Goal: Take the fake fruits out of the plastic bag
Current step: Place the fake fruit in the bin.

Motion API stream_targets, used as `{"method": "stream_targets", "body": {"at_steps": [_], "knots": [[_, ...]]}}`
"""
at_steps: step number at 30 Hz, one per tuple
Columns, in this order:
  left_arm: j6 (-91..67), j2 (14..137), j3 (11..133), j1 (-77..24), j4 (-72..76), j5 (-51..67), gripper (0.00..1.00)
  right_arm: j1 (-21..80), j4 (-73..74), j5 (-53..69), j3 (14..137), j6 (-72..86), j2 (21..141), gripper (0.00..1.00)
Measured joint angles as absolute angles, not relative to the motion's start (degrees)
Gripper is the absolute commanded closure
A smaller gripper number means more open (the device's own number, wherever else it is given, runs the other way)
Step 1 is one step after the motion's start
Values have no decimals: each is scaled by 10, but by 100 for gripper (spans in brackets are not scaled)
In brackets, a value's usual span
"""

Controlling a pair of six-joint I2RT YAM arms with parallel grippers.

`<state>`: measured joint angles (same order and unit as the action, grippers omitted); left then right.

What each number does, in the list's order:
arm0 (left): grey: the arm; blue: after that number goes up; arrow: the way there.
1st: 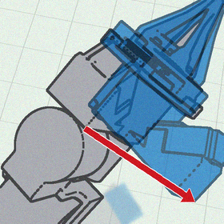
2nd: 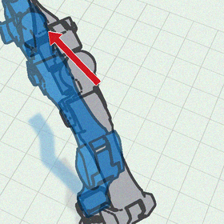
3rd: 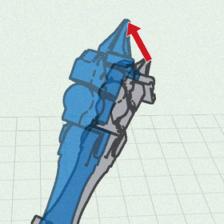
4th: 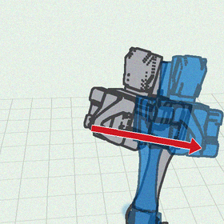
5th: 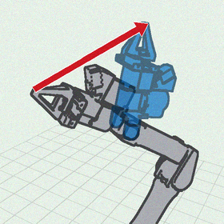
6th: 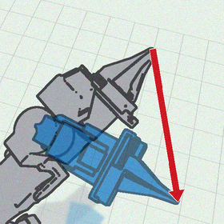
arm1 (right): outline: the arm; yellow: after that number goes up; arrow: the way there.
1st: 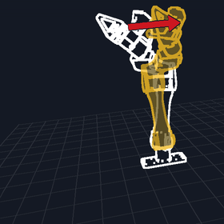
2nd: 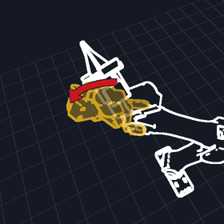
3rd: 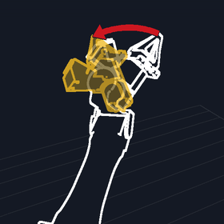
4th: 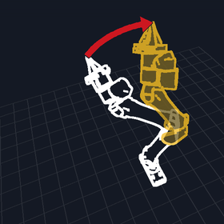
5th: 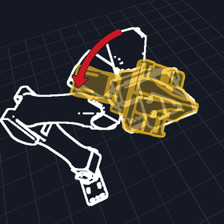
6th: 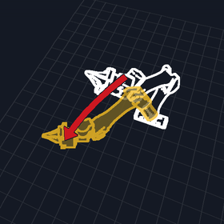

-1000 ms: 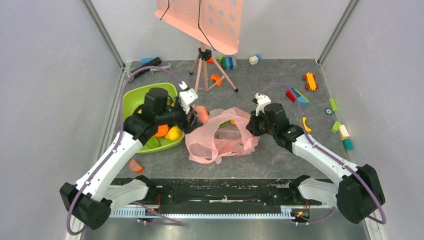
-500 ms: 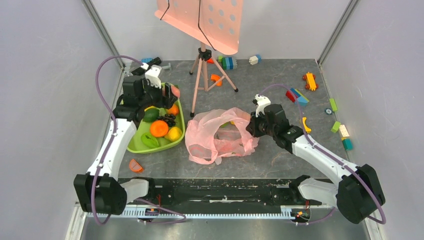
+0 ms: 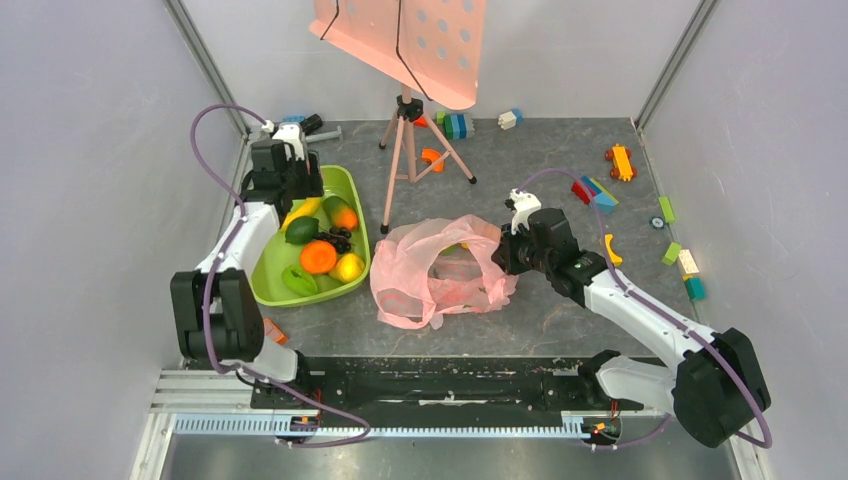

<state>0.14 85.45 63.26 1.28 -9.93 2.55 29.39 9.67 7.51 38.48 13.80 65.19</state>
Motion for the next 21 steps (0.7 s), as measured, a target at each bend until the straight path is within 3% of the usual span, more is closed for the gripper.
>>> {"method": "stream_targets", "body": {"at_steps": [21], "knots": [[1, 998, 675, 20, -95, -60, 32, 294, 84, 83, 382, 140, 656, 89]]}}
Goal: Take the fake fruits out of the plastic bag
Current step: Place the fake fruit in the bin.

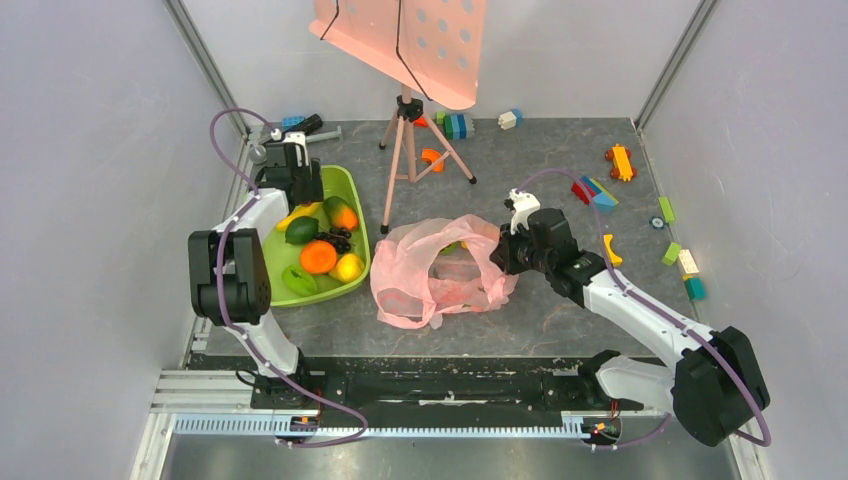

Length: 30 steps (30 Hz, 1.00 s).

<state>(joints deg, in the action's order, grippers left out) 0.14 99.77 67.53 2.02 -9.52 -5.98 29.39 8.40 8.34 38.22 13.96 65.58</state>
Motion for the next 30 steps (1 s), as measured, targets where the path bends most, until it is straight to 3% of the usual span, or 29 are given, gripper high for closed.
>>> {"method": "stream_targets", "body": {"at_steps": [16, 25, 30], "knots": [[4, 1016, 705, 20, -130, -62, 11, 294, 80, 91, 377, 142, 656, 89], [4, 1007, 706, 20, -153, -54, 10, 294, 78, 91, 376, 142, 656, 89], [-19, 929, 706, 18, -178, -17, 8, 294, 78, 91, 376, 142, 654, 89]]}}
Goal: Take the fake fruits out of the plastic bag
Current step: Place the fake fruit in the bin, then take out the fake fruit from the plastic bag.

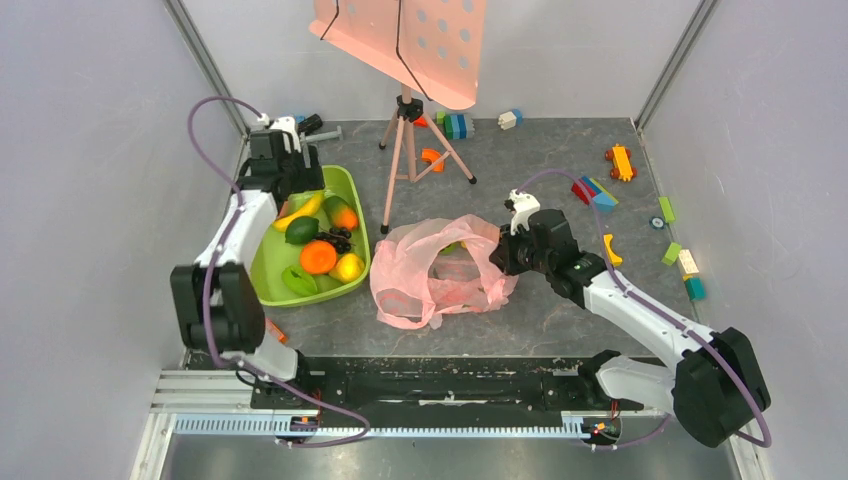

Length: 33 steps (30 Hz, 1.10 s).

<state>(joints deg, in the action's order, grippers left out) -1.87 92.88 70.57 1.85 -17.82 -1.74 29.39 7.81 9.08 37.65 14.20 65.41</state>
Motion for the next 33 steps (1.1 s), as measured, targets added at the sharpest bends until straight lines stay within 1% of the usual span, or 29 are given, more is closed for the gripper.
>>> {"method": "stream_targets", "body": {"at_steps": [2, 5, 11, 16, 20, 24, 28, 31, 33], "knots": [[-31, 879, 704, 13, -179, -2, 7, 294, 78, 90, 376, 142, 652, 90], [-48, 784, 691, -25, -179, 6, 7, 294, 78, 90, 376, 142, 651, 90], [-55, 621, 653, -187, -177, 24, 9, 294, 78, 80, 376, 146, 650, 91], [-54, 545, 590, -305, -171, 76, 11, 290, 79, 74, 383, 151, 655, 91], [-50, 531, 540, -374, -157, 111, 12, 289, 74, 81, 404, 152, 670, 91], [-29, 547, 515, -445, -157, 122, 13, 287, 63, 110, 423, 153, 688, 91], [9, 596, 520, -531, -148, 111, 14, 287, 57, 133, 432, 153, 699, 91], [24, 648, 530, -567, -142, 102, 16, 287, 56, 140, 433, 153, 700, 91], [27, 685, 534, -574, -132, 97, 16, 286, 56, 142, 433, 153, 700, 91]]}}
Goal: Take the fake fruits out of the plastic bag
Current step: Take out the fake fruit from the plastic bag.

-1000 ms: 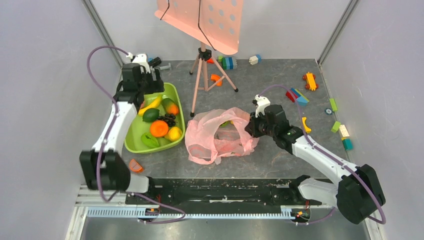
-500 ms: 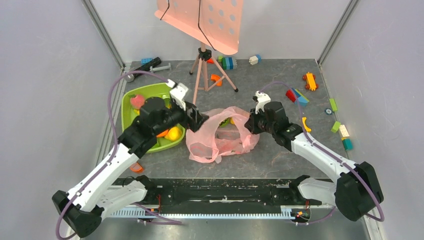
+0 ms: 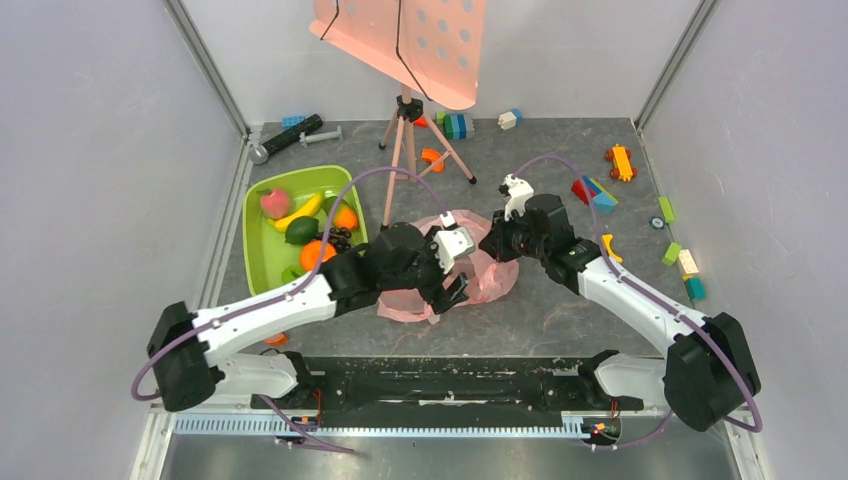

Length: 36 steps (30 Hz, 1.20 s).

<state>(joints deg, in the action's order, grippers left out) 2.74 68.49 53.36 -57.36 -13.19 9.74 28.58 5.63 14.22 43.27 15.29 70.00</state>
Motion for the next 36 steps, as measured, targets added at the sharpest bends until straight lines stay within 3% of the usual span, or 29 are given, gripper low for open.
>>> {"method": "stream_targets", "body": {"at_steps": [10, 20, 36], "knots": [[28, 804, 541, -566, -100, 64, 17, 271, 56, 144, 433, 152, 699, 91], [28, 892, 599, -478, -69, 72, 17, 267, 57, 144, 433, 150, 691, 91], [29, 960, 642, -426, -53, 47, 12, 267, 57, 148, 432, 150, 683, 91]]}}
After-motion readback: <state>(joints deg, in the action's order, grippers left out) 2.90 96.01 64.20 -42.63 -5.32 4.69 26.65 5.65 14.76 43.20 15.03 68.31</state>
